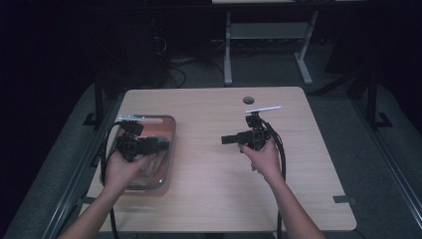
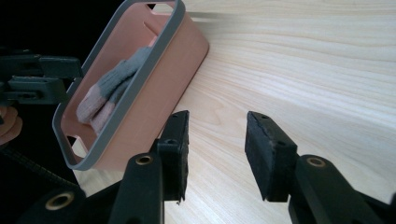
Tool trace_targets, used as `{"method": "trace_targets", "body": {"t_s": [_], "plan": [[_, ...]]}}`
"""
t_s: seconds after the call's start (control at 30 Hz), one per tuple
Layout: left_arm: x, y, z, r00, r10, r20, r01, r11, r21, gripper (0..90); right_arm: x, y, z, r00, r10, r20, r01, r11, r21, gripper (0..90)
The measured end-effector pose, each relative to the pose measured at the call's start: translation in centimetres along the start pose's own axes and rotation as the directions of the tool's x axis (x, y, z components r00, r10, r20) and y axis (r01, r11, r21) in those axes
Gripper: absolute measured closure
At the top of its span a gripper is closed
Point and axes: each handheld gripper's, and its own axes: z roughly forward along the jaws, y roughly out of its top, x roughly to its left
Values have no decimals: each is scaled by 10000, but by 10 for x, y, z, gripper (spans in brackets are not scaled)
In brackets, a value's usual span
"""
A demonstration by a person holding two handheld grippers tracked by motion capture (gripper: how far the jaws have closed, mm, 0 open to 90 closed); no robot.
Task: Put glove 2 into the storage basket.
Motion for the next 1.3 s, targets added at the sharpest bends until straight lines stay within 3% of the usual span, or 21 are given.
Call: {"method": "trace_targets", "body": {"t_s": [0.57, 1.3], "plan": [[-22, 4, 17, 9985, 346, 426, -354, 9992, 189, 382, -22, -11, -19, 9984, 289, 480, -285, 9996, -88, 546], [-53, 6, 36, 9913, 848, 1006, -873, 9960, 199, 323, -47, -26, -47, 9917, 560, 1156, -531, 9982, -276, 511]]}}
